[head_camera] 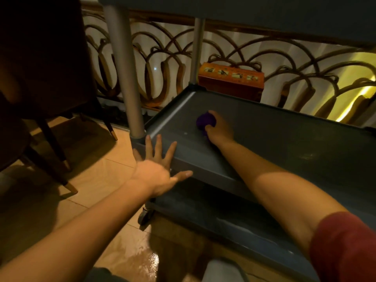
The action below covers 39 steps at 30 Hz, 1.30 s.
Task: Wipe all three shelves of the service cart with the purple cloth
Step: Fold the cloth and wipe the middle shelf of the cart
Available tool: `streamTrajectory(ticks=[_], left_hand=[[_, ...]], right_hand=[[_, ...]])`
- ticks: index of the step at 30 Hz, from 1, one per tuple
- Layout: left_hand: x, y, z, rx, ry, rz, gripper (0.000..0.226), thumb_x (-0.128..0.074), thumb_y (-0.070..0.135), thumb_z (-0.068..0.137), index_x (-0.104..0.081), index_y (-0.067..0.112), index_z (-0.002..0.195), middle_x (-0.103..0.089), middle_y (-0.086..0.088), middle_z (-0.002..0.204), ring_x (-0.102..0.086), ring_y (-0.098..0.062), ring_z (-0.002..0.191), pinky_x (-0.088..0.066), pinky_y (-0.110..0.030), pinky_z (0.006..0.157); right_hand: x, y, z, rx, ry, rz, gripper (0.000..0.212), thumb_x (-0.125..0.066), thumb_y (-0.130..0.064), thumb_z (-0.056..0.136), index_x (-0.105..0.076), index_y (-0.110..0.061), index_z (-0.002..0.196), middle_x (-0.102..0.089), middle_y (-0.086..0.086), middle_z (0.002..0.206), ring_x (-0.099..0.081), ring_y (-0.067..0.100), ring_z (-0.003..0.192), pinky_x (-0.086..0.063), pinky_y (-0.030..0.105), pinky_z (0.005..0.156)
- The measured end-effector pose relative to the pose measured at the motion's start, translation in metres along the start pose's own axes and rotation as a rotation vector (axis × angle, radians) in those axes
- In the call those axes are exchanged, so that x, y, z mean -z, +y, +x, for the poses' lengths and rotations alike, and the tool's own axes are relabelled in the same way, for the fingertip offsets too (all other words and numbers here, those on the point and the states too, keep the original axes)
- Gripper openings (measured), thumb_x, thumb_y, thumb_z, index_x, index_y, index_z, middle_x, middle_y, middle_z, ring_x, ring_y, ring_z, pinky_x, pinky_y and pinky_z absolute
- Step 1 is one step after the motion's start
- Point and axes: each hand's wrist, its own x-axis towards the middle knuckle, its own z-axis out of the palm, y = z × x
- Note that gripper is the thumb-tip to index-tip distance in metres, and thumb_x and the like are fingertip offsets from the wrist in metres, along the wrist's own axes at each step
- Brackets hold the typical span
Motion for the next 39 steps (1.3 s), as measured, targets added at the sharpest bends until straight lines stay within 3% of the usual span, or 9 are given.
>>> streamTrajectory(ticks=[6, 8, 12, 17, 21, 26, 30, 35, 39], left_hand=[[-0.013, -0.007, 0.0, -0.029, 0.051, -0.064, 0.119, -0.004, 0.106, 0.053, 0.036, 0.041, 0.145, 0.045, -0.001, 0.155, 0.045, -0.032, 0.139, -0.011, -0.075, 0.114], [-0.016, -0.008, 0.001, -0.022, 0.099, -0.055, 0.123, -0.007, 0.105, 0.054, 0.036, 0.037, 0.147, 0.044, -0.003, 0.156, 0.042, -0.032, 0.141, -0.012, -0.074, 0.114], [-0.015, -0.007, 0.0, -0.009, 0.086, -0.051, 0.123, -0.013, 0.104, 0.057, 0.038, 0.034, 0.145, 0.046, -0.004, 0.154, 0.039, -0.031, 0.143, -0.015, -0.073, 0.113], [-0.005, -0.003, -0.004, 0.03, 0.004, -0.031, 0.12, -0.023, 0.1, 0.064, 0.042, 0.034, 0.141, 0.051, -0.006, 0.15, 0.038, -0.031, 0.143, -0.017, -0.073, 0.113], [0.007, 0.002, -0.006, 0.05, -0.078, -0.038, 0.121, -0.021, 0.1, 0.064, 0.035, 0.03, 0.145, 0.047, -0.01, 0.151, 0.038, -0.033, 0.143, -0.022, -0.072, 0.113], [0.014, 0.008, -0.008, 0.067, -0.113, -0.043, 0.127, -0.024, 0.099, 0.064, 0.034, 0.022, 0.147, 0.045, -0.013, 0.15, 0.039, -0.034, 0.141, -0.028, -0.064, 0.116], [0.012, 0.01, -0.009, 0.086, -0.094, -0.021, 0.126, -0.03, 0.096, 0.068, 0.036, 0.02, 0.145, 0.041, -0.016, 0.155, 0.037, -0.035, 0.143, -0.02, -0.061, 0.12], [0.008, 0.007, -0.004, 0.07, -0.093, -0.03, 0.128, -0.027, 0.099, 0.063, 0.04, 0.023, 0.14, 0.043, -0.016, 0.153, 0.038, -0.035, 0.142, -0.008, -0.057, 0.123], [-0.002, 0.001, -0.005, 0.036, 0.002, -0.121, 0.136, -0.029, 0.103, 0.058, 0.034, 0.022, 0.148, 0.041, -0.013, 0.156, 0.038, -0.031, 0.143, 0.002, -0.054, 0.123]], right_hand=[[-0.038, -0.04, 0.006, 0.199, -0.128, 0.197, 0.058, -0.057, -0.005, 0.093, -0.049, -0.022, 0.148, -0.049, 0.009, 0.153, -0.048, 0.027, 0.137, -0.039, 0.031, 0.107], [-0.043, -0.041, 0.001, 0.295, -0.207, 0.124, 0.056, -0.061, -0.005, 0.089, -0.058, -0.027, 0.141, -0.053, 0.008, 0.15, -0.051, 0.026, 0.133, -0.041, 0.03, 0.106], [-0.023, -0.019, -0.021, 0.433, -0.314, -0.021, 0.052, -0.065, 0.0, 0.083, -0.068, -0.026, 0.128, -0.055, 0.006, 0.147, -0.049, 0.025, 0.134, -0.038, 0.042, 0.115], [0.029, 0.023, -0.069, 0.549, -0.325, -0.233, 0.047, -0.068, -0.008, 0.082, -0.069, -0.034, 0.122, -0.052, 0.004, 0.143, -0.05, 0.025, 0.128, -0.037, 0.037, 0.109], [0.063, 0.048, -0.084, 0.534, -0.296, -0.33, 0.046, -0.067, -0.021, 0.08, -0.065, -0.033, 0.125, -0.06, 0.004, 0.131, -0.057, 0.023, 0.116, -0.044, 0.034, 0.098], [0.038, 0.01, -0.041, 0.286, 0.006, -0.166, 0.047, -0.063, -0.024, 0.092, -0.056, -0.027, 0.138, -0.058, 0.005, 0.142, -0.055, 0.028, 0.128, -0.043, 0.037, 0.102], [-0.018, -0.033, -0.037, 0.288, -0.145, -0.195, 0.049, -0.054, -0.049, 0.093, -0.056, -0.033, 0.139, -0.053, 0.005, 0.146, -0.051, 0.029, 0.13, -0.045, 0.043, 0.104], [0.006, -0.014, -0.047, 0.33, -0.311, -0.33, 0.051, -0.064, -0.046, 0.089, -0.054, -0.041, 0.138, -0.05, 0.009, 0.141, -0.053, 0.029, 0.121, -0.044, 0.036, 0.093], [0.012, -0.006, -0.068, 0.322, -0.173, -0.234, 0.049, -0.068, -0.042, 0.084, -0.058, -0.035, 0.131, -0.059, 0.01, 0.126, -0.059, 0.029, 0.112, -0.048, 0.035, 0.09]])
